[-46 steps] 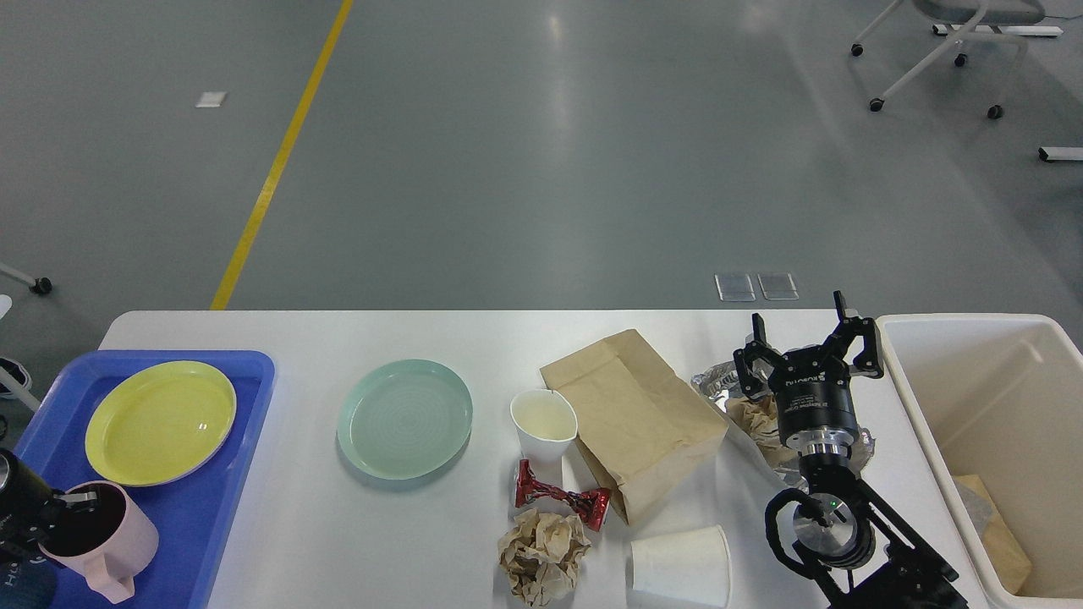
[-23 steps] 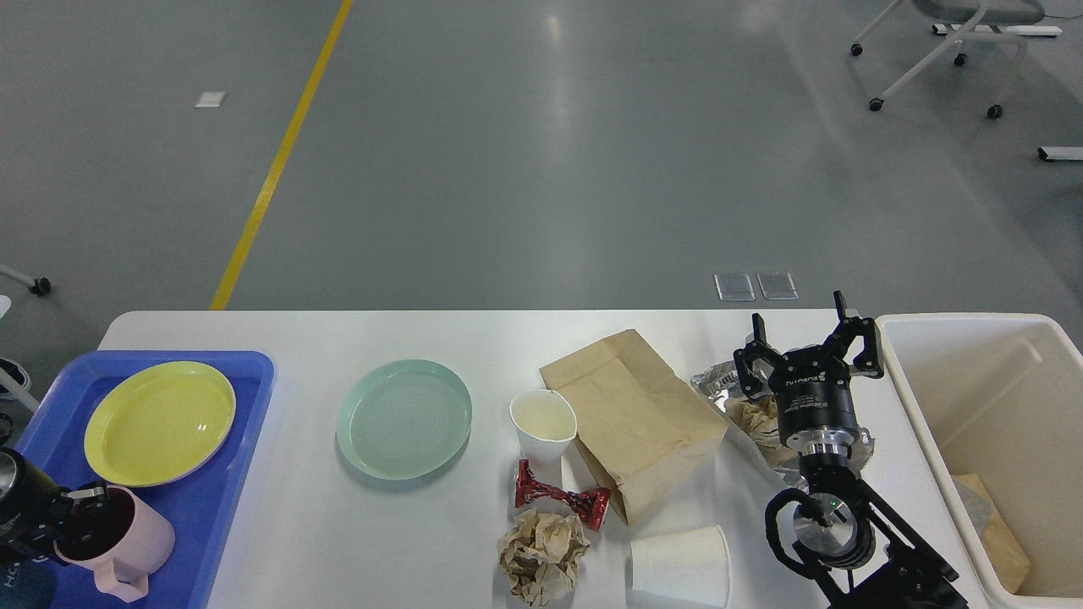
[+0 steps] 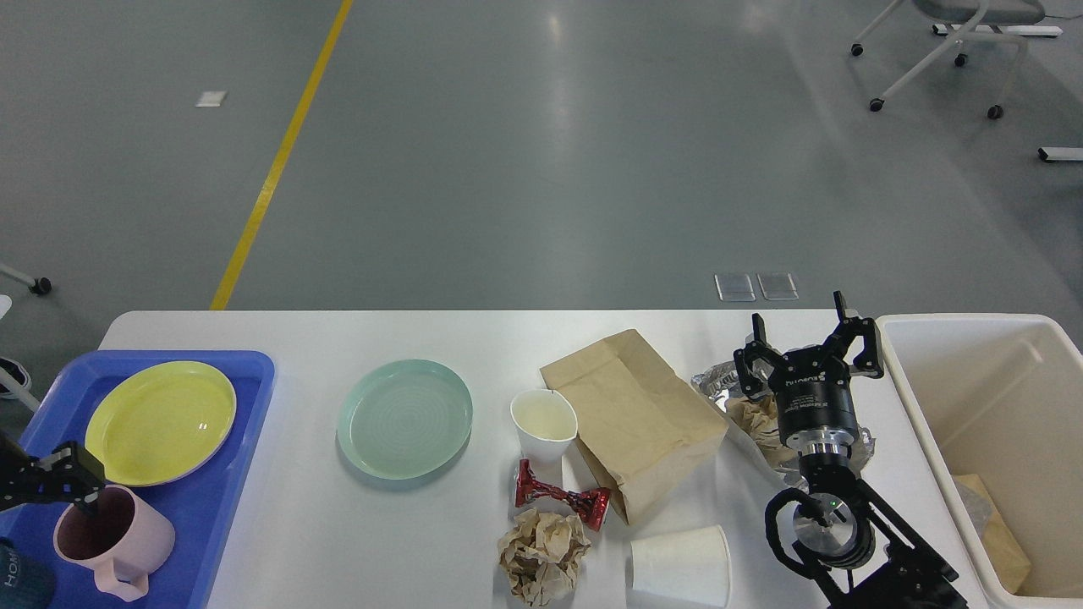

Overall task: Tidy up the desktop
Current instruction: 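Carry the pink mug onto the blue tray and release it, then raise the left gripper and move it to the pale green plate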

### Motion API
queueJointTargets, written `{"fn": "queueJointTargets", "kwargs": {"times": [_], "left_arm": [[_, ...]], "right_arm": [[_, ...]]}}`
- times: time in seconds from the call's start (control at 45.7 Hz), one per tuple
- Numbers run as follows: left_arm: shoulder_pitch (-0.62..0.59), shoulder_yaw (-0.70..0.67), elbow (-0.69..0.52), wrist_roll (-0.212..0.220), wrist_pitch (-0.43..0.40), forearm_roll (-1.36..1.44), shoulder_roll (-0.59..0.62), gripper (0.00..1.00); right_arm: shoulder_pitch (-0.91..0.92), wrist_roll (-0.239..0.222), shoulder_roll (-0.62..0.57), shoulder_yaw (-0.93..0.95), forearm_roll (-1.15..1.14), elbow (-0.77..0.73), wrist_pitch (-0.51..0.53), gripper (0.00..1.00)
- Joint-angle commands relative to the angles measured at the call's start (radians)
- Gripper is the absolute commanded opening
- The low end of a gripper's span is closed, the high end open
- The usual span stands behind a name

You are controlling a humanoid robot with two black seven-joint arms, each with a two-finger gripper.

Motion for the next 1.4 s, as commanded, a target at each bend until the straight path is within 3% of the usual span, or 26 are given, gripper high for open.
{"fn": "queueJointTargets", "kwargs": {"times": [0.0, 0.175, 0.35, 0.525, 0.744, 0.875, 1.007, 1.138, 1.379], "left_arm": [[-0.189, 0.158, -0.091, -0.005, -0.065, -0.006, -0.003, 0.93], [-0.512, 0.370, -0.298, -0.011, -0.114, -0.053, -0.074, 0.93], [-0.831, 0.568, -0.488, -0.006, -0.114, -0.237, -0.299, 0.94], [-1.019, 0.588, -0.602, -0.006, -0.137, -0.394, -0.517, 0.95], [-1.233, 0.559, -0.737, -0.012, -0.181, -0.599, -0.683, 0.95], [-1.277, 0.496, -0.775, -0.011, -0.186, -0.610, -0.715, 0.95], [-1.260, 0.467, -0.743, 0.004, -0.169, -0.578, -0.714, 0.95], [-1.260, 0.456, -0.702, 0.001, -0.102, -0.479, -0.715, 0.95], [-1.244, 0.446, -0.702, 0.001, -0.100, -0.457, -0.712, 0.96]], "right_arm": [[0.000, 0.000, 0.000, 0.000, 0.000, 0.000, 0.000, 1.00], [0.000, -0.001, 0.000, -0.001, 0.000, 0.000, 0.001, 1.00], [0.000, 0.000, 0.000, 0.000, 0.000, 0.000, 0.000, 1.00], [0.000, 0.000, 0.000, 0.000, 0.000, 0.000, 0.001, 1.00], [0.000, 0.000, 0.000, 0.000, 0.000, 0.000, 0.001, 1.00], [0.000, 0.000, 0.000, -0.001, 0.000, 0.000, 0.000, 1.00], [0.000, -0.001, 0.000, 0.000, 0.000, 0.000, 0.001, 1.00], [0.000, 0.000, 0.000, 0.000, 0.000, 0.000, 0.001, 1.00], [0.000, 0.000, 0.000, 0.000, 0.000, 0.000, 0.000, 1.00]]}}
